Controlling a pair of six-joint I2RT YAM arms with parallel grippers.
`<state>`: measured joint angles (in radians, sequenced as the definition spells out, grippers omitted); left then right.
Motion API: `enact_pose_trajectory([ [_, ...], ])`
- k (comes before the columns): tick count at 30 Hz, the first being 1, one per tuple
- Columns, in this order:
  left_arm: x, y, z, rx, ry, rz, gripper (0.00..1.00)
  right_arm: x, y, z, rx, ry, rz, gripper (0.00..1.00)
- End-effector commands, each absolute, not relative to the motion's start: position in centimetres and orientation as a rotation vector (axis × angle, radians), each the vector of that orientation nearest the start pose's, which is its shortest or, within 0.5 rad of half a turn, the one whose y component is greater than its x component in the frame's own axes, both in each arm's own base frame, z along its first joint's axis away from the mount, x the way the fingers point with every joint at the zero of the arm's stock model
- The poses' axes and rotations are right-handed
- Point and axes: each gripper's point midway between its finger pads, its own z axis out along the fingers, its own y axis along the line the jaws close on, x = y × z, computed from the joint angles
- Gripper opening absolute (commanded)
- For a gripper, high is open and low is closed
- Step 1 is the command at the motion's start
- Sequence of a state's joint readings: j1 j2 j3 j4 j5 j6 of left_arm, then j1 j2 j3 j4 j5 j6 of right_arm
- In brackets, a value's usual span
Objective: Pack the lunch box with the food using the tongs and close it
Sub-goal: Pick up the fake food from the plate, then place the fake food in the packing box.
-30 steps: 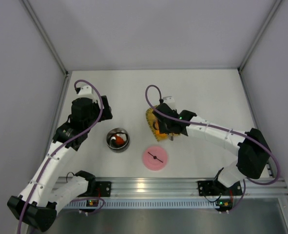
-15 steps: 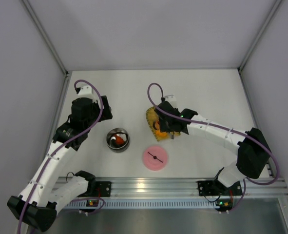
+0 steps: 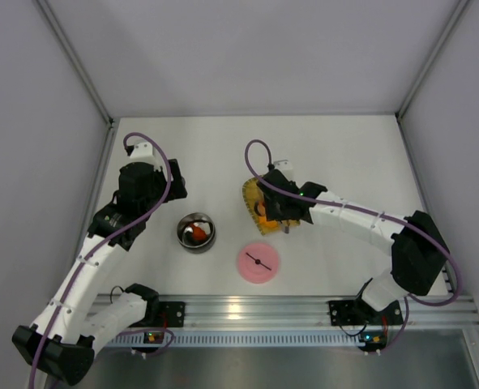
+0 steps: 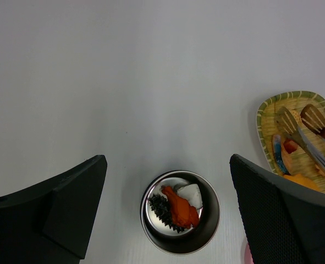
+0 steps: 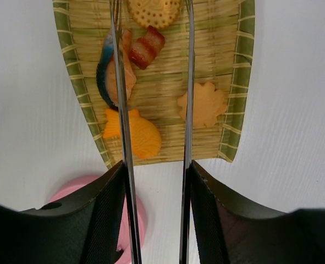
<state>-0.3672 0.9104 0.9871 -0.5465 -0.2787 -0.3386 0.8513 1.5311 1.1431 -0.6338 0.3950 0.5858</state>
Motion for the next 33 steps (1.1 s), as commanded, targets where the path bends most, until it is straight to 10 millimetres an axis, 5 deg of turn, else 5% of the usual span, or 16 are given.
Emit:
enact_pose_trajectory([
  [1, 29.5, -7.4, 25.6, -0.154, 2.009, -0.160, 0.99, 28.4, 24.2, 12.0, -0.149, 2.430, 0.127, 0.46],
  [12, 29.5, -7.4, 25.5, -0.154, 2.011, -0.159, 0.98, 28.3, 24.3, 12.9, -0.158, 2.421, 0.145, 0.29],
  [27, 29.5, -7.4, 25.5, -0.153, 2.012, -0.159, 0.99, 28.6, 23.7, 18.8, -0.139, 2.317, 0.184, 0.29],
  [33, 29.5, -7.3, 25.5, -0.156, 2.010, -0.156, 0.99, 27.3, 24.9, 20.4, -0.176, 2.298, 0.256, 0.29],
])
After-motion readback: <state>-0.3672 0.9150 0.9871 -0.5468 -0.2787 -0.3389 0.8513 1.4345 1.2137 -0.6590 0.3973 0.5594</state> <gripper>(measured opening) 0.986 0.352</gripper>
